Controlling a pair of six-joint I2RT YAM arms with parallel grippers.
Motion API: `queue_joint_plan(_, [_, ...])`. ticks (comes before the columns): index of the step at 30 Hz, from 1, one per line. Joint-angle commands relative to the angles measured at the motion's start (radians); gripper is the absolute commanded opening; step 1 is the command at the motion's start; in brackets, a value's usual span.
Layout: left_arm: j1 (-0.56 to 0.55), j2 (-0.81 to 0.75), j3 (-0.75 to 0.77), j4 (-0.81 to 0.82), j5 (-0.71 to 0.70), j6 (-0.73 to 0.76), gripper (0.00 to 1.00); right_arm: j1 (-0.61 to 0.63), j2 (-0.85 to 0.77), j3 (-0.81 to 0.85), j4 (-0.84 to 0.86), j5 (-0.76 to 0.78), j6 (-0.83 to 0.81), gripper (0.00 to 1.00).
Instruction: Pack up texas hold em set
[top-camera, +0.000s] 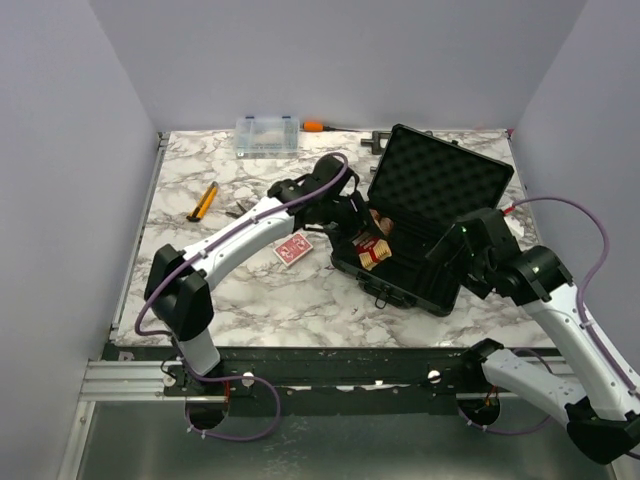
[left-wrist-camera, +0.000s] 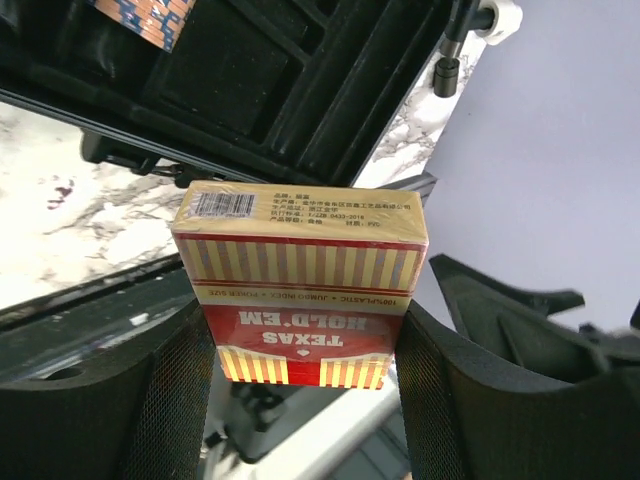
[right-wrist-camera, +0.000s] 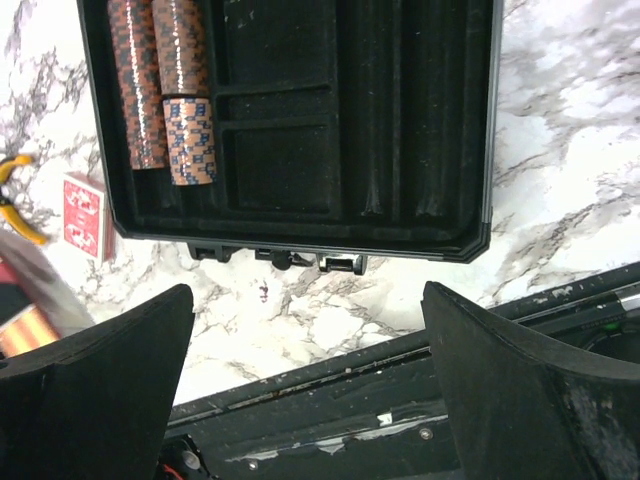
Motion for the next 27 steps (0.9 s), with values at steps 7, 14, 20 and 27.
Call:
queue_joint_plan(7, [-0.084, 0.166, 0.075, 0.074, 0.049, -0.419, 0.00, -0.005, -0.005, 0.085, -0.178, 0.168, 0.135, 0.99])
queue_joint_plan(14, [-0.119, 0.251, 0.127, 0.073, 0.009, -0.501, 0.00, -0.005, -0.017, 0.080, -0.213, 0.161, 0.157, 0.98])
queue_joint_plan(20, [-0.123, 0.326, 0.168, 0.063, -0.008, -0.534, 0.00, -0.005, -0.048, 0.077, -0.217, 0.144, 0.151, 0.98])
queue_joint_plan(27, [-0.130, 0.358, 0.174, 0.058, -0.043, -0.568, 0.10, -0.006, -0.070, 0.067, -0.221, 0.123, 0.139, 0.98])
